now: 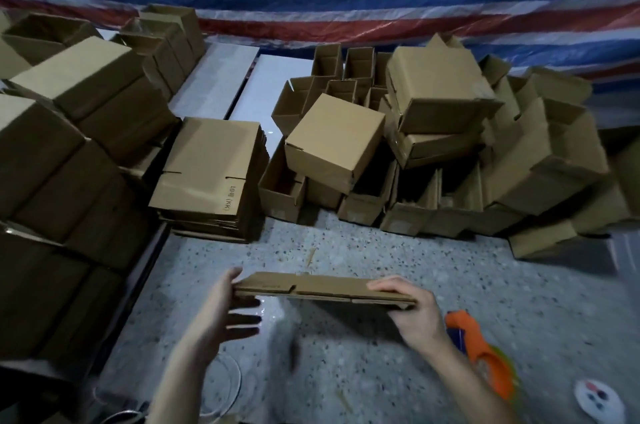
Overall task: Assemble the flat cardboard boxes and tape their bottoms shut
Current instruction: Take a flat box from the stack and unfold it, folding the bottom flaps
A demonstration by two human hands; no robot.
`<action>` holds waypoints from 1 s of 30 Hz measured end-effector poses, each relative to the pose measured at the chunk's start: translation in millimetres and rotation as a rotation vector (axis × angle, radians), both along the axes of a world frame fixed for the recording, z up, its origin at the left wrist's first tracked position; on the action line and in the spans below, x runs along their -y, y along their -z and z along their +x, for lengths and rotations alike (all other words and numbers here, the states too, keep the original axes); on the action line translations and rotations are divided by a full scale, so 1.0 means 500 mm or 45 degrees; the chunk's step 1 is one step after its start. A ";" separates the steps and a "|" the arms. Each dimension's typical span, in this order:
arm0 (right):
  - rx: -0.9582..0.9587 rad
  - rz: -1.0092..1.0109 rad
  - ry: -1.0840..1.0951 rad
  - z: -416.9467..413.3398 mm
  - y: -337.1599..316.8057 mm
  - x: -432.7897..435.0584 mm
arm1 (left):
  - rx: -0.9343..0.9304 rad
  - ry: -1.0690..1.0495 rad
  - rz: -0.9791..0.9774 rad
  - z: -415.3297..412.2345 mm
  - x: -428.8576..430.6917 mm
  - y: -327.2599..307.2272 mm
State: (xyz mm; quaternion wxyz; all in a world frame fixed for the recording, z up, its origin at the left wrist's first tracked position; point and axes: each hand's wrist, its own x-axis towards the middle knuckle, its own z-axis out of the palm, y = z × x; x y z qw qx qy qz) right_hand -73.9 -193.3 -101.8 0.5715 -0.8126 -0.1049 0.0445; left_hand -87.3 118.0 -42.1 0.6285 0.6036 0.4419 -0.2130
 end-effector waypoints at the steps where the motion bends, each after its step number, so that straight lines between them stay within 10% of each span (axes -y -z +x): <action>1: -0.056 0.001 0.038 -0.007 0.002 0.024 | 0.103 0.051 0.178 0.004 0.025 0.018; 7: -0.440 0.011 0.385 -0.032 0.043 0.141 | 0.788 0.320 0.198 0.010 0.165 0.074; 21: -0.102 -0.540 0.817 -0.108 0.128 0.089 | 0.617 0.478 0.395 -0.032 0.261 0.219; 30: -0.262 -0.208 0.838 -0.100 0.099 0.082 | 0.511 0.429 0.447 -0.002 0.261 0.206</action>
